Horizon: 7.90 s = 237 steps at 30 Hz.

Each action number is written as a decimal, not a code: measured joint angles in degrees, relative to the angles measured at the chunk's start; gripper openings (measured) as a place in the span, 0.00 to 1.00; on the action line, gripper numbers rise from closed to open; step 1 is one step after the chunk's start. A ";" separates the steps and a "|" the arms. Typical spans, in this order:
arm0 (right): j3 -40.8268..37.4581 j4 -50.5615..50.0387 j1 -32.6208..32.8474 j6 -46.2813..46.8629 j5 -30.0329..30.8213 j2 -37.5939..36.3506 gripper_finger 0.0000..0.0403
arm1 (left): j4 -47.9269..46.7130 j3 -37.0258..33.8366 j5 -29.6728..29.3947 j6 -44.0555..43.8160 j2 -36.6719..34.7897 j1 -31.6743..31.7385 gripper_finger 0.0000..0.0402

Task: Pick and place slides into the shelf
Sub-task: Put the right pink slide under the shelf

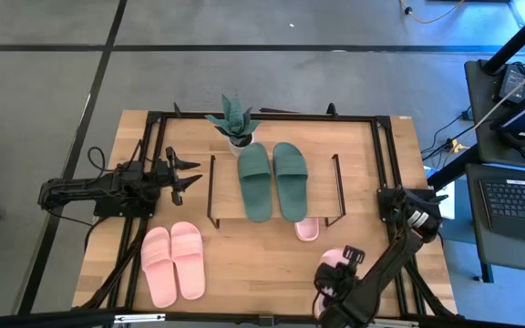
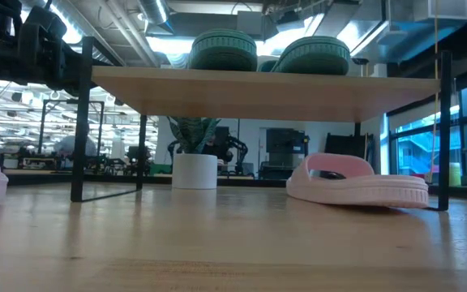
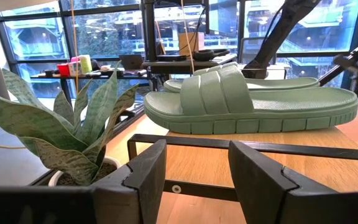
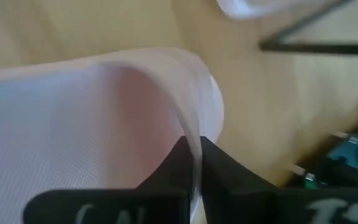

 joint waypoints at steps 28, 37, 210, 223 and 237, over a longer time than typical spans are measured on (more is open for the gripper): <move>13.18 16.26 -20.45 -35.04 20.48 9.74 0.03 | 0.00 0.00 0.00 0.38 -0.02 -0.01 0.41; 13.18 11.70 -20.21 -33.56 23.26 12.74 0.03 | -0.01 0.00 0.02 0.33 -0.01 0.00 0.41; 11.28 22.84 -23.60 -27.34 -3.31 11.85 0.55 | -0.04 0.00 0.50 0.01 0.00 0.01 0.41; 24.51 24.04 -20.21 -38.38 8.42 11.80 0.55 | -0.04 -0.02 0.50 -0.02 -0.02 0.01 0.41; 29.34 11.94 -16.03 -47.08 22.32 7.09 0.55 | -0.02 0.00 0.49 -0.19 -0.02 -0.01 0.41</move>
